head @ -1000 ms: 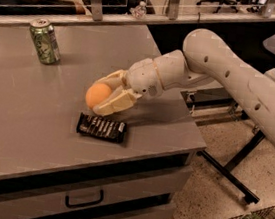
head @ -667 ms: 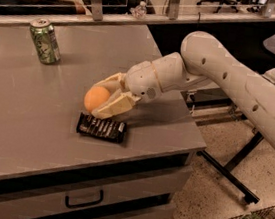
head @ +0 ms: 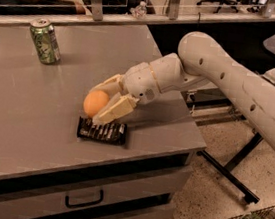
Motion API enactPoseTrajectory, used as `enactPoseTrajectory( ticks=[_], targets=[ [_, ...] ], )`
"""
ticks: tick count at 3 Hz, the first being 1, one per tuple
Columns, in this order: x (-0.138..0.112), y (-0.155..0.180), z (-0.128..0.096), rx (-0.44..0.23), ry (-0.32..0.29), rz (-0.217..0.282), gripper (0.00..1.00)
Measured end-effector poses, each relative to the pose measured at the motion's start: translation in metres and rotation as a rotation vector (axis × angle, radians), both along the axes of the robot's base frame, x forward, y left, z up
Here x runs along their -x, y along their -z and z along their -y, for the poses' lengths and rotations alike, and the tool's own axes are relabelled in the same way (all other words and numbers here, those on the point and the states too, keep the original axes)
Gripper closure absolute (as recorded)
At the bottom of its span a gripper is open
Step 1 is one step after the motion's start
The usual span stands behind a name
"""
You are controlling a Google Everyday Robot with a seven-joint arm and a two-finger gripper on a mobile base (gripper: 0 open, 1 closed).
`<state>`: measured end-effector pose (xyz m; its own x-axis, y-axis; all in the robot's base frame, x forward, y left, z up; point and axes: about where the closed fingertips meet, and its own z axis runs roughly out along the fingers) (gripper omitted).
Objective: Move orange near rxbar chocolate
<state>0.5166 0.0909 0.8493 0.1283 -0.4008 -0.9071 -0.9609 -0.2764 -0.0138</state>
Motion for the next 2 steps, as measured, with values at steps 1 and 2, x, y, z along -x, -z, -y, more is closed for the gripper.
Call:
enactPoseTrajectory(
  ticks=[1,2],
  targets=[
    [0.0000,-0.0012,-0.0014,0.008,-0.010,0.004,0.00],
    [-0.0001,-0.0018,-0.0017,0.010,-0.012,0.006,0.00]
  ],
)
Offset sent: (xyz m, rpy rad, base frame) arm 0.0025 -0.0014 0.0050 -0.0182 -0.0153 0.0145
